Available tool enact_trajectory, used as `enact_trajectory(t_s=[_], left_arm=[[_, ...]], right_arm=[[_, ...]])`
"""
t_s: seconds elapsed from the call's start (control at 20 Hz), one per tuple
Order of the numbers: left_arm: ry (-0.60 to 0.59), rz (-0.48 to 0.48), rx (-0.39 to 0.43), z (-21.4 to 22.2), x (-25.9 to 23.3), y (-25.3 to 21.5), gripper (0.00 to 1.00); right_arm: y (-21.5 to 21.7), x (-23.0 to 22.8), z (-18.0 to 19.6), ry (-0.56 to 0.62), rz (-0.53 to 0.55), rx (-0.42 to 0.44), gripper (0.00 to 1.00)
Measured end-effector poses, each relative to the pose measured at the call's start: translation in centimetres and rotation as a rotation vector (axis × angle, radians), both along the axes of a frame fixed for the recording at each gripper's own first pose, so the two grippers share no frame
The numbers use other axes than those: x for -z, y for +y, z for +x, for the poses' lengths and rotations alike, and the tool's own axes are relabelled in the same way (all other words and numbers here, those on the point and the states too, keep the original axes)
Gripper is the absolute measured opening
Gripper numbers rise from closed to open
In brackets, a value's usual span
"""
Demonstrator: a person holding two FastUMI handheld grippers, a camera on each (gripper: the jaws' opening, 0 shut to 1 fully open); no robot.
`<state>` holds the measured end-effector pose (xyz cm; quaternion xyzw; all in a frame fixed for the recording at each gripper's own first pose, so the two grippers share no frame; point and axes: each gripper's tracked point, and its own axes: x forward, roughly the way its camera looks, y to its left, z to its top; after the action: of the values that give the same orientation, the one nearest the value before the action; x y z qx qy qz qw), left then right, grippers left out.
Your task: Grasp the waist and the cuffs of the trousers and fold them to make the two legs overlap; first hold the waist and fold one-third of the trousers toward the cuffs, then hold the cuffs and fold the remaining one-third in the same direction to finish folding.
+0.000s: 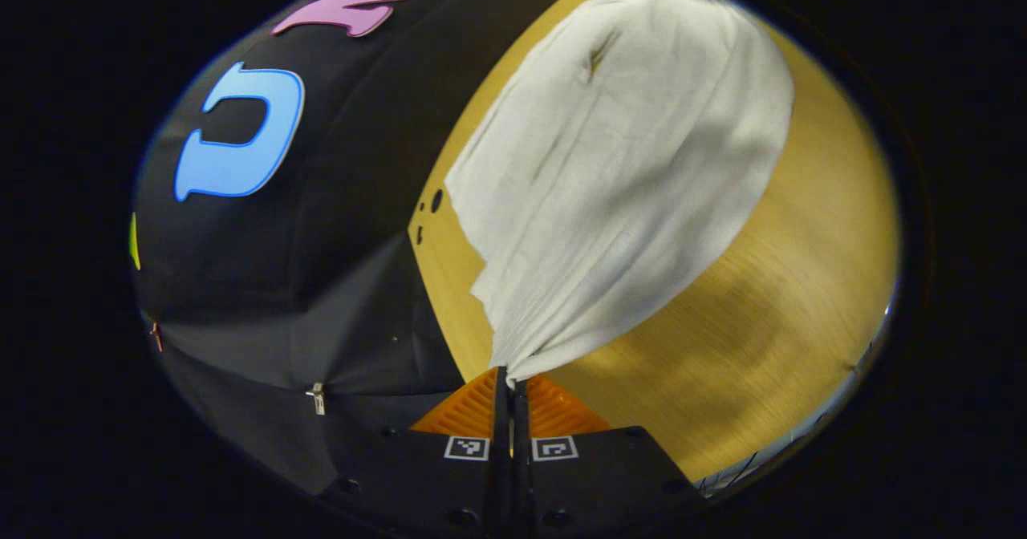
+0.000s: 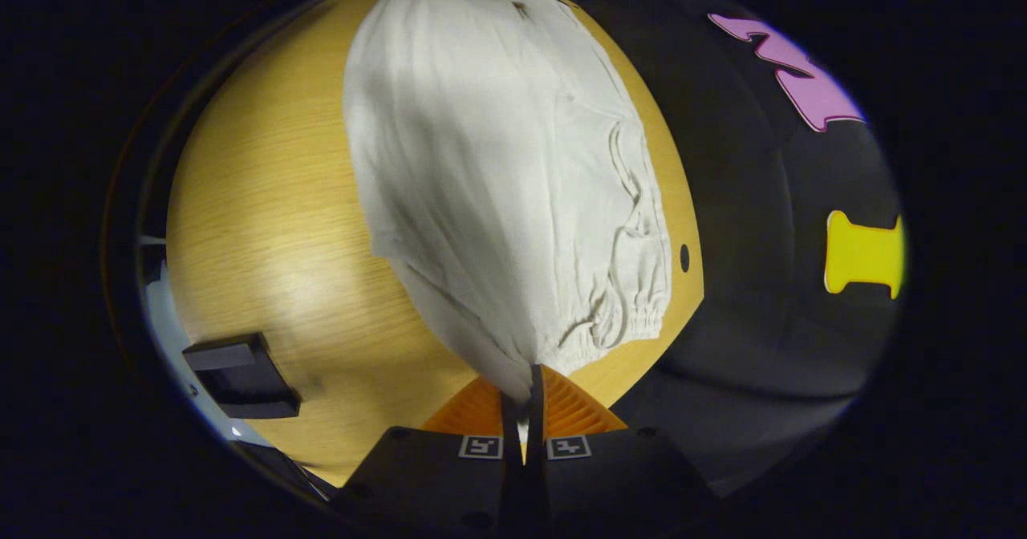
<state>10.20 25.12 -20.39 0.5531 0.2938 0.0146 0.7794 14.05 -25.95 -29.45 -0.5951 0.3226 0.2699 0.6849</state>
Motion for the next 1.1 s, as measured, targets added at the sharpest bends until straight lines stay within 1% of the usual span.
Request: enact_trajectory(t_s=[0.15, 0.3, 0.4, 0.5, 0.65, 0.75, 0.85, 1.0, 1.1], left_arm=[[-0.061, -0.018, -0.017, 1.3, -2.3, -0.1, 0.05], [-0.151, -0.045, -0.036, 3.7, -5.5, -0.6, 0.05], [-0.221, -0.075, -0.043, 5.8, -7.9, -1.1, 0.05], [-0.262, -0.098, -0.046, 8.5, -9.7, -1.6, 0.05], [-0.285, -0.123, -0.026, 13.4, -11.5, -2.6, 0.05], [-0.295, -0.147, -0.036, 16.5, -12.4, -2.8, 0.05], [-0.325, -0.196, -0.06, 19.0, -12.9, -2.6, 0.05], [-0.363, -0.319, -0.14, 24.0, -11.6, -2.1, 0.05], [-0.382, -0.395, -0.188, 26.7, -10.3, -2.0, 0.05]], right_arm=[[0.3, -2.6, 2.3, -0.08, 0.021, 0.011, 0.05], [0.3, -4.6, 4.8, -0.13, 0.073, 0.078, 0.05], [0.2, -5.6, 6.6, -0.153, 0.127, 0.139, 0.05], [0.6, -6.7, 8.8, -0.184, 0.191, 0.195, 0.05], [1.4, -8.6, 12.8, -0.222, 0.283, 0.262, 0.05], [1.5, -9.3, 15.4, -0.242, 0.336, 0.312, 0.05], [1.8, -9.5, 18.2, -0.249, 0.385, 0.368, 0.05], [2.3, -8.9, 21.8, -0.239, 0.458, 0.455, 0.05], [2.8, -7.4, 24.4, -0.221, 0.535, 0.547, 0.05]])
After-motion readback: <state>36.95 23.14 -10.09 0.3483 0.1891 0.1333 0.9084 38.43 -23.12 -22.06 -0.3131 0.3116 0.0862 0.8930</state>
